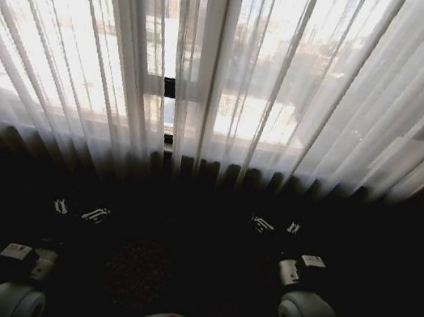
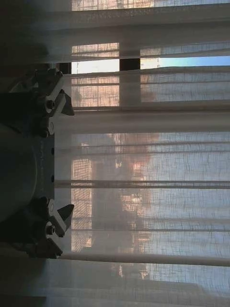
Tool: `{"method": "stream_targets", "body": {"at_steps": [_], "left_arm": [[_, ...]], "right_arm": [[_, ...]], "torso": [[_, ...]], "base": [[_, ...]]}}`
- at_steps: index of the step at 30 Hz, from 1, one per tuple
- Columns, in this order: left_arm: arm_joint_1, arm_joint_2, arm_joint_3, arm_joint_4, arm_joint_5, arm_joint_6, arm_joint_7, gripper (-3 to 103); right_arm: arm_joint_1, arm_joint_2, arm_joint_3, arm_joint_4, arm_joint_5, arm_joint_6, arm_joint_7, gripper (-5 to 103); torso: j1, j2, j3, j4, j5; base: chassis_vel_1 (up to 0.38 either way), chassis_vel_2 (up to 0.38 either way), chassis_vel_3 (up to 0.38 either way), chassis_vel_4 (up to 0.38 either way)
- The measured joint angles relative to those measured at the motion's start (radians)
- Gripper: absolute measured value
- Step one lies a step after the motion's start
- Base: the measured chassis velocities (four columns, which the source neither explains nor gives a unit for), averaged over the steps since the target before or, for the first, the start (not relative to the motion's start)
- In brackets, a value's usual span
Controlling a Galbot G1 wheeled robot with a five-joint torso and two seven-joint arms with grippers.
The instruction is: Open the curtains by pulling them apart, changing their state from closed to fully open.
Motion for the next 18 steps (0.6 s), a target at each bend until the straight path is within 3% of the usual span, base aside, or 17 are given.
{"method": "stream_targets", "body": {"at_steps": [18], "left_arm": [[0.002,-0.008,0.000,0.001,0.006,-0.002,0.028,100]], "right_arm": [[0.002,0.002,0.002,-0.012,-0.003,0.029,-0.032,100]], "torso": [[0.000,0.000,0.000,-0.0001,0.0000]], "base": [[-0.005,0.007,0.007,-0.007]]}}
